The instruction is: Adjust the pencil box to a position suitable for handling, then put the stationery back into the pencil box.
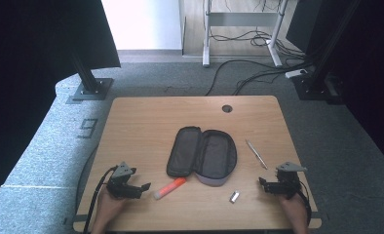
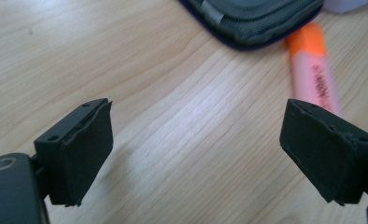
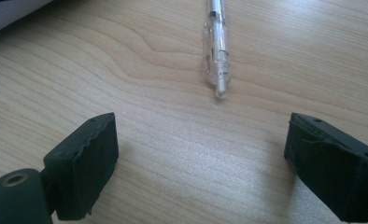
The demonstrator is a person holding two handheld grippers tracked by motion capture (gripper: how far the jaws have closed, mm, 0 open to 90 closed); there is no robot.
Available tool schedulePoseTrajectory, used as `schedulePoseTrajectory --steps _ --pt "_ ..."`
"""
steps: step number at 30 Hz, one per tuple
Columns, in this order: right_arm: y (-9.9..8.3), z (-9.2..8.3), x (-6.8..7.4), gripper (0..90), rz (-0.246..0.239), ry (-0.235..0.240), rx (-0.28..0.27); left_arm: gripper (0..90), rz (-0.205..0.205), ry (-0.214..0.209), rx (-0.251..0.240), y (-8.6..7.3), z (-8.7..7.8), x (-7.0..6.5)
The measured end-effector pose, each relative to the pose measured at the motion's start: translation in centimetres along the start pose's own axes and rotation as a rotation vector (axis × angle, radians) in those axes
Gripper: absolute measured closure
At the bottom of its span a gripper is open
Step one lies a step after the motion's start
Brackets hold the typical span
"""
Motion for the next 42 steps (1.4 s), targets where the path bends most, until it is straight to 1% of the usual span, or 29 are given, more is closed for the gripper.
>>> schedulePoseTrajectory --steps 3,5,8,9,10,11,12,22,42 --pt "0.0 0.0 0.0 9.5 0.0 0.0 0.0 9.9 -0.003 -0.001 0.012 -0.49 0.07 -0.02" --pt "0.0 0.0 0.0 9.6 0.0 0.0 0.0 9.9 0.007 -0.002 0.028 -0.79 0.14 -0.19" --pt "0.0 0.0 0.0 9.5 0.0 0.0 0.0 9.7 0.027 0.004 0.035 -0.81 0.18 -0.47" --pt "0.0 0.0 0.0 9.5 0.0 0.0 0.0 9.7 0.027 0.004 0.035 -0.81 0.18 -0.47" --pt "0.0 0.0 0.01 9.6 0.0 0.0 0.0 9.7 0.04 0.012 0.07 -0.77 0.45 -0.56" --pt "0.0 0.0 0.01 9.5 0.0 0.0 0.0 9.6 0.04 0.012 0.07 -0.77 0.45 -0.56" --pt "0.0 0.0 0.01 9.6 0.0 0.0 0.0 8.9 0.053 0.027 0.094 -0.66 0.71 -0.73" --pt "-0.01 0.01 0.0 9.5 0.002 0.0 -0.002 8.3 0.043 0.03 0.097 -0.62 0.76 -0.79" --pt "0.07 0.04 -0.01 9.8 -0.007 0.005 0.001 8.3 0.043 0.03 0.097 -0.62 0.76 -0.78"
Point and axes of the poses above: each handheld gripper's, and its own axes: z roughly forward along the jaws, y roughly out of its top, x roughly to its left, the point moved 2 cm from there along z, roughly forward along the jaws, and after that the axes turned 14 degrees about z, right-handed, at the moved point
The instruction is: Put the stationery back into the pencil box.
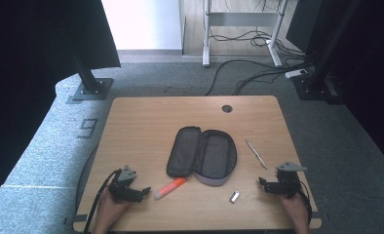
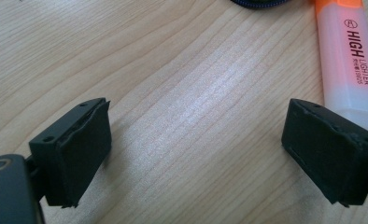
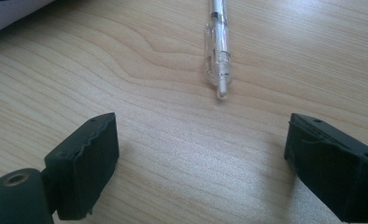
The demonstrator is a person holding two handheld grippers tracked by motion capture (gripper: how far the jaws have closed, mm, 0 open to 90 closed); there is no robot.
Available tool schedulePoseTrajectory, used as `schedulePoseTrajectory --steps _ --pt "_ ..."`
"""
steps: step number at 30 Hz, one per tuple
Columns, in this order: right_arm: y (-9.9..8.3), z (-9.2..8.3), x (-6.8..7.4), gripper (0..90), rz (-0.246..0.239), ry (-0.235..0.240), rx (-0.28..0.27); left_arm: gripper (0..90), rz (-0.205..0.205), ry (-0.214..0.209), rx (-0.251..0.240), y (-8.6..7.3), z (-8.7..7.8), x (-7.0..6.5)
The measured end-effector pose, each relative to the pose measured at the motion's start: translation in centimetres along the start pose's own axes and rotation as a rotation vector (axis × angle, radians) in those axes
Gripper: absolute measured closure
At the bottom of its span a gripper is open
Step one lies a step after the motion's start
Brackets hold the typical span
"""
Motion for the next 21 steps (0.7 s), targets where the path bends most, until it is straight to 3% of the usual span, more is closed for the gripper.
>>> schedulePoseTrajectory --steps 7,15,21 --pt "0.4 -0.1 0.4 10.6 -0.023 -0.013 0.015 8.4 -0.002 0.0 0.0 0.0 0.0 0.0" --pt "1.2 -0.2 0.8 10.6 -0.001 0.036 0.021 8.4 -0.002 0.0 0.0 0.0 0.0 0.0" --pt "1.9 -0.5 1.0 12.7 -0.012 0.042 0.012 8.5 -0.002 0.001 0.0 0.0 0.0 0.0"
Point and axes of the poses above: each handheld gripper's, and its own axes: z roughly forward along the jaws, y roughly out of its top, x roughly to its left, the point moved 2 cm from there along z, roughly forward along the jaws, and after that the axes turned 14 degrees about z, right-handed, at the moved point
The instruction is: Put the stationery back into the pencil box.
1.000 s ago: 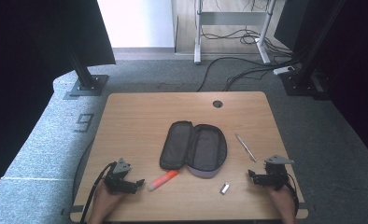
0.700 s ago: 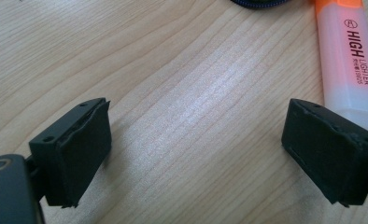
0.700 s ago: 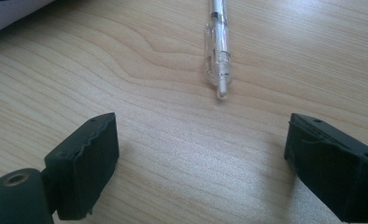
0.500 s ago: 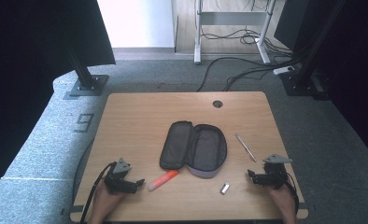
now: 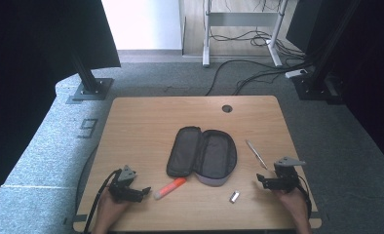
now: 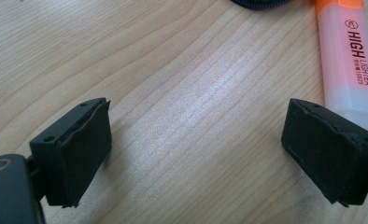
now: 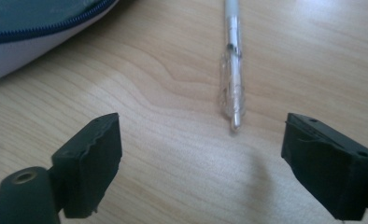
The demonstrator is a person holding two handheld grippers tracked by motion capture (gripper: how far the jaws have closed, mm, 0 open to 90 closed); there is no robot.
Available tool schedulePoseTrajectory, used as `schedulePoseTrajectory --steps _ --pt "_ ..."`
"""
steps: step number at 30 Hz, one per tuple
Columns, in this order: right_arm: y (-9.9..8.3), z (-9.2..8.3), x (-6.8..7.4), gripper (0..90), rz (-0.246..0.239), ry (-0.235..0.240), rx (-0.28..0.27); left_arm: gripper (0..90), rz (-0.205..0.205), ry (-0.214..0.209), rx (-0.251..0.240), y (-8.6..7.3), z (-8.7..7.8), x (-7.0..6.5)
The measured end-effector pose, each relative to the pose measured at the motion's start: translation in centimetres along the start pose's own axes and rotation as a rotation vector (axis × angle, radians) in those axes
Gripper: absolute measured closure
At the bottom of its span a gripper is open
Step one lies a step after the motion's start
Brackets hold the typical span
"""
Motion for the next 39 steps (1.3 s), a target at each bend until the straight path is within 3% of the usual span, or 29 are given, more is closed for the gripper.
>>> schedulePoseTrajectory --steps 10,18,26,39 --pt "1.4 -0.1 -0.6 21.1 0.021 -0.013 -0.009 8.7 -0.003 0.002 0.0 0.0 0.0 0.0" --pt "3.0 0.4 -0.6 24.4 0.044 0.003 -0.019 8.7 -0.002 0.002 0.001 0.0 0.0 0.0" --pt "4.5 1.3 -0.7 30.1 0.036 0.001 -0.007 8.7 -0.003 0.002 0.001 0.0 0.0 0.0" --pt "6.3 3.9 -0.9 49.2 0.004 0.023 0.037 8.7 -0.003 0.003 0.0 0.0 0.0 0.0"
Point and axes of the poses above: each handheld gripper's, and its own axes: z roughly forward along the jaws, y roughly out of its top, x roughly to its left, the point moved 2 cm from there along z, roughly forward along the jaws, and after that the axes turned 14 degrees about z, right-handed, at the moved point
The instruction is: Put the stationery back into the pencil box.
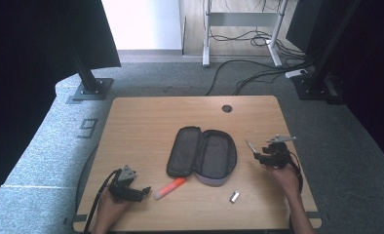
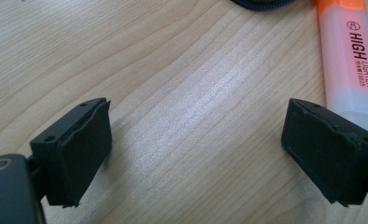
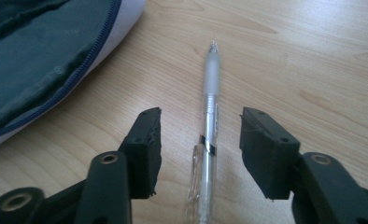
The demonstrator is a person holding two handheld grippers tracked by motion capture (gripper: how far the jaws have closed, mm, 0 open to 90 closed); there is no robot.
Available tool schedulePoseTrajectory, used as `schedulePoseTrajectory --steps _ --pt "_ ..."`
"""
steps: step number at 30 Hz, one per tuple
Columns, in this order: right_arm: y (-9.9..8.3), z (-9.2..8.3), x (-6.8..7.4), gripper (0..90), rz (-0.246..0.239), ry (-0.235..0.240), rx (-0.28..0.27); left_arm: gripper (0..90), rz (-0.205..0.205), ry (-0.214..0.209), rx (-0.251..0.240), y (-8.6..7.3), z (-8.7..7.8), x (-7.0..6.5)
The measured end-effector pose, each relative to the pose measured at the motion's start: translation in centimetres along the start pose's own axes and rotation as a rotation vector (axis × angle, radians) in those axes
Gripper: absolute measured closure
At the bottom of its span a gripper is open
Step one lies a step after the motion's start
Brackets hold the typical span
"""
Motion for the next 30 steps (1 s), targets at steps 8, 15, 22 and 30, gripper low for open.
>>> schedulePoseTrajectory --steps 8,15,22,30 --pt "0.7 1.6 -0.3 59.0 0.011 0.002 0.042 8.7 0.0 0.0 0.001 0.0 0.0 0.0" --pt "0.9 2.7 -0.6 67.9 0.031 -0.004 0.08 8.7 0.0 -0.001 0.0 0.0 0.0 0.0" --pt "1.1 3.2 -0.8 74.4 0.041 -0.01 0.101 8.7 0.0 0.0 0.0 0.0 0.0 0.0" --pt "1.1 3.3 -0.7 77.9 0.039 -0.023 0.093 8.7 0.0 0.0 0.0 0.0 0.0 0.0"
Point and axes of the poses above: each handheld gripper's, and its own axes: z roughly forward along the jaws, y roughly out of its top, x roughly to its left, the point moved 2 cm from there along z, roughly forward along the jaws, and after that the axes turned 14 degrees about z, right-handed, at the moved point
